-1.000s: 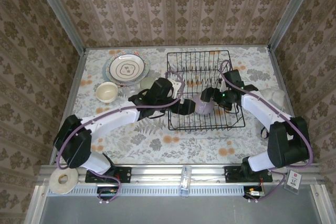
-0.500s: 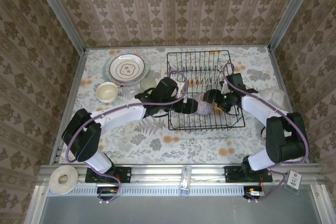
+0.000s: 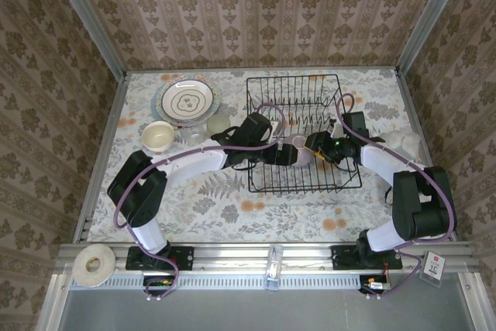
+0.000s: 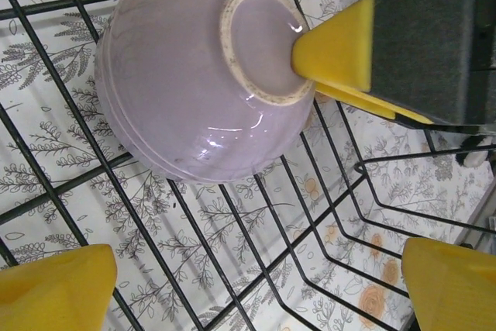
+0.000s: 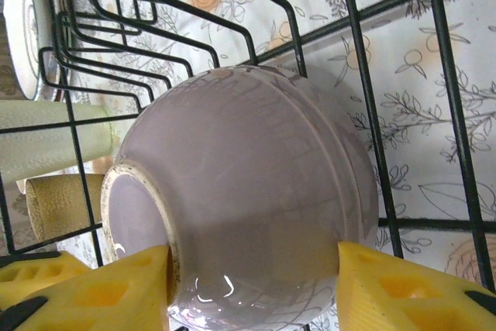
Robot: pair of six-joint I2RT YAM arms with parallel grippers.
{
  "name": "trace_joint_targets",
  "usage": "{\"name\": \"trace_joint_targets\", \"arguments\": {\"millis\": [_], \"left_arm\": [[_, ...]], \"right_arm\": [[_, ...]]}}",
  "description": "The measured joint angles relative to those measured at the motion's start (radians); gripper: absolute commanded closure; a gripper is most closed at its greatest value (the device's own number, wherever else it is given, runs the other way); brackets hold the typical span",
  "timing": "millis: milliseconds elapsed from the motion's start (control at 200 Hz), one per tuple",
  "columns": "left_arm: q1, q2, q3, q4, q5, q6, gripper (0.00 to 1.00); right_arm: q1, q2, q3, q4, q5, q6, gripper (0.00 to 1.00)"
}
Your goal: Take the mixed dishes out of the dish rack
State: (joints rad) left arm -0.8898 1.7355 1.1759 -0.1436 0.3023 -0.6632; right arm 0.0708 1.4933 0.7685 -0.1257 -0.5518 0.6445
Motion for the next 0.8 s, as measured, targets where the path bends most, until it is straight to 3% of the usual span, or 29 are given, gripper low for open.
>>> {"name": "trace_joint_targets", "arguments": {"millis": [385,800], "left_arm": [[0.014,0.097,0.024,0.035,-0.008,-0.078,0.00],[0.037,0.137,-0.022,0.248,0.013,-0.156,0.00]], "right_arm": [[-0.037,0.023,-0.019,0.059,-0.082,0.040,0.65],[-0.056,0.040,-0.021,0.110,-0.098,0.045,0.71]]}}
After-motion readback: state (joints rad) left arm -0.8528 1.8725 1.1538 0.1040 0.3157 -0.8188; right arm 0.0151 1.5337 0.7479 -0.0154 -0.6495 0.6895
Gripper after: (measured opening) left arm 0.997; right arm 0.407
